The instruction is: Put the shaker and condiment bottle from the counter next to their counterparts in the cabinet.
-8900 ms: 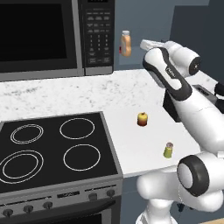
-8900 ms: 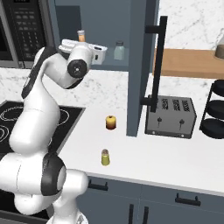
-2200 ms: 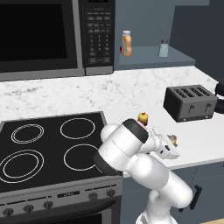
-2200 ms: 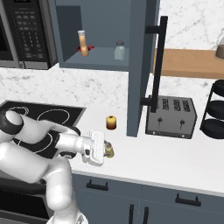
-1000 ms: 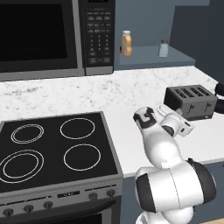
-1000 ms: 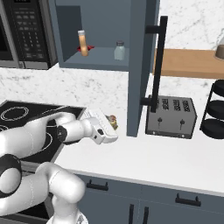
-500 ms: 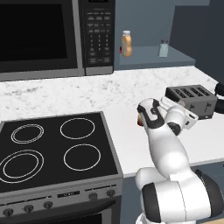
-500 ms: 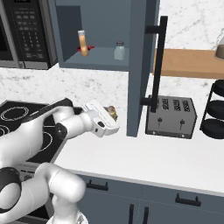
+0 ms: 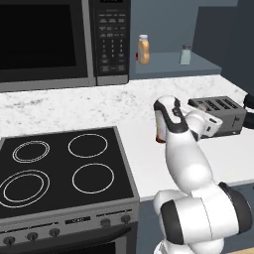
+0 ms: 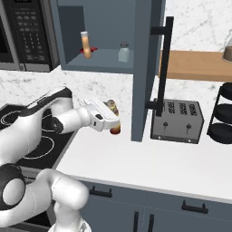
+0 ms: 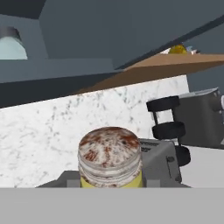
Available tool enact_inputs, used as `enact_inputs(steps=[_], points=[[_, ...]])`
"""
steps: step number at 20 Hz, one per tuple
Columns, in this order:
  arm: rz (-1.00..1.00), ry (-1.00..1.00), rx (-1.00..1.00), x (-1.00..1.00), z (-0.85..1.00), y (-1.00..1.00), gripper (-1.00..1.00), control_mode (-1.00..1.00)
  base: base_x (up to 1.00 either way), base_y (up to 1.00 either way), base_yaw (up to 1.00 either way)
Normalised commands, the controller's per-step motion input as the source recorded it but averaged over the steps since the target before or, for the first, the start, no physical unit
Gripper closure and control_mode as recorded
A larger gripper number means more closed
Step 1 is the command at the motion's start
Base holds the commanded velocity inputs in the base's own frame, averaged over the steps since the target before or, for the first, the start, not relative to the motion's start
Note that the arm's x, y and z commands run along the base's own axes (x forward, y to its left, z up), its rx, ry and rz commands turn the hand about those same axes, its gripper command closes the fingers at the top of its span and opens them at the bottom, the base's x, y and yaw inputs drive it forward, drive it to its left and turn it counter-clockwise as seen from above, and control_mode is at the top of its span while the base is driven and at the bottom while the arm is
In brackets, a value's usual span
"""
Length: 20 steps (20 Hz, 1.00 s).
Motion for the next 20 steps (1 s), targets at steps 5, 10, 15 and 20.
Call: enact_inputs(steps=[5,10,15,20], points=[[0.0,0.12,-0.03,0.25,1.0,0.24,1.0,-1.0,0.0,0.0,0.0],[0.0,0.01,0.0,0.21,1.0,0.07,1.0,-1.0,0.0,0.0,0.0],[0.0,-0.01,0.02,0.15,0.62,0.09,1.0,-1.0,0.0,0.0,0.0],[0.0,0.0,-0.02,0.0,0.88,0.2,1.0,-1.0,0.0,0.0,0.0]])
